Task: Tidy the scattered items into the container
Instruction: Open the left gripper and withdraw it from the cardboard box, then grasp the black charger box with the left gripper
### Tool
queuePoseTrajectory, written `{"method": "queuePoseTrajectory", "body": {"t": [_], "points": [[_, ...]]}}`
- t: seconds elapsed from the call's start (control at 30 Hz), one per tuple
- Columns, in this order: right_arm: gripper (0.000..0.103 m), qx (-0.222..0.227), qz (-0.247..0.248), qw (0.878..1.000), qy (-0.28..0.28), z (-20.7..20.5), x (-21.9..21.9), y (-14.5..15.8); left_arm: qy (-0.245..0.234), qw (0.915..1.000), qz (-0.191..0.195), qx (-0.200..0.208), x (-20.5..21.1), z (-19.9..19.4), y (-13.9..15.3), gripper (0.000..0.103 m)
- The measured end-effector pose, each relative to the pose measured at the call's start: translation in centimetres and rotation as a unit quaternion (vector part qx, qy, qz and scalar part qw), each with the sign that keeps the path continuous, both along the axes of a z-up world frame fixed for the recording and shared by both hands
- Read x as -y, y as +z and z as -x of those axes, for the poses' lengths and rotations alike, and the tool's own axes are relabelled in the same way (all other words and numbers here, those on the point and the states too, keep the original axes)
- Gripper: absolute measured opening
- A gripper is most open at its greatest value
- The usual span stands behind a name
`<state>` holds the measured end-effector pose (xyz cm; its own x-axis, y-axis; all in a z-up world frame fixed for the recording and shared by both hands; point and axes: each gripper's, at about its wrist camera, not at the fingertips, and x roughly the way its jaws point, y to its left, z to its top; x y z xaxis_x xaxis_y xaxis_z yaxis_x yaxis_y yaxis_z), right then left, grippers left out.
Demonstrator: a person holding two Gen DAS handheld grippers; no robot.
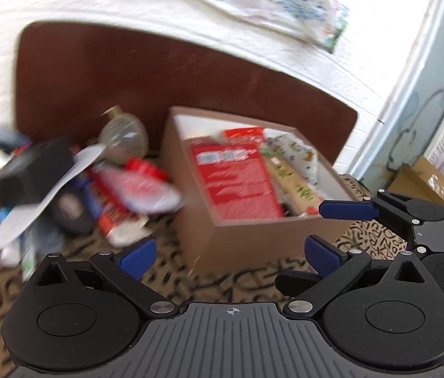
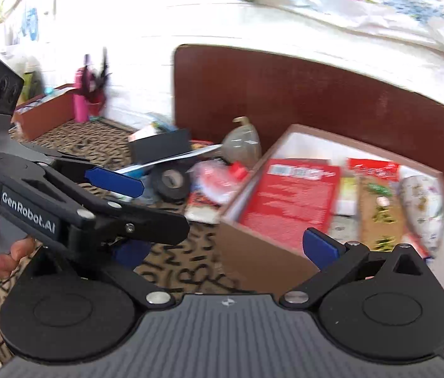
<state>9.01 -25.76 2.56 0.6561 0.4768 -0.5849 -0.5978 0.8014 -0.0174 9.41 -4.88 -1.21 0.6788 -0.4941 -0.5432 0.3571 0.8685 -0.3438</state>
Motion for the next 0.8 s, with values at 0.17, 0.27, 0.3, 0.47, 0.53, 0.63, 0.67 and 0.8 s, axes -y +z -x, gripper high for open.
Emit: {"method": "queuePoseTrajectory", "body": {"t": [0.17,0.27,0.3,0.47,0.53,0.63,0.67,0.8], "points": [[0.102,-0.006,-0.005,0.999,0.031,1.6,-3.6,-2.0,0.033,0.9993,-0.012,-0.011,-4.2,2.0,-1.6,0.103],[0.102,-0.012,-0.013,0.999,0.049,2.1,-6.0,-3.2,0.059,0.9979,-0.013,-0.023,-7.1,2.3,-2.5,0.103],[0.102,-0.015,-0.017,0.998,0.053,2.0,-6.8,-3.5,0.068,0.9973,-0.011,-0.026,-8.0,2.3,-2.7,0.103],[0.102,-0.023,-0.038,0.997,0.055,0.8,-9.9,-4.7,0.1,0.9948,-0.007,-0.016,-11.5,1.2,-2.8,0.103],[0.102,-0.024,-0.047,0.997,0.05,0.1,-11.0,-5.0,0.109,0.9939,-0.007,-0.015,-12.5,0.6,-3.1,0.103],[0.102,-0.025,-0.048,0.998,0.042,-1.0,-12.2,-5.8,0.113,0.9934,-0.007,-0.02,-13.6,-0.4,-3.7,0.103],[0.102,-0.025,-0.047,0.998,0.04,-1.3,-12.5,-6.0,0.113,0.9934,-0.006,-0.023,-13.9,-0.8,-4.0,0.103],[0.102,-0.025,-0.045,0.998,0.034,-2.6,-13.5,-7.1,0.115,0.9929,0.0,-0.031,-14.7,-2.5,-5.0,0.103]]}}
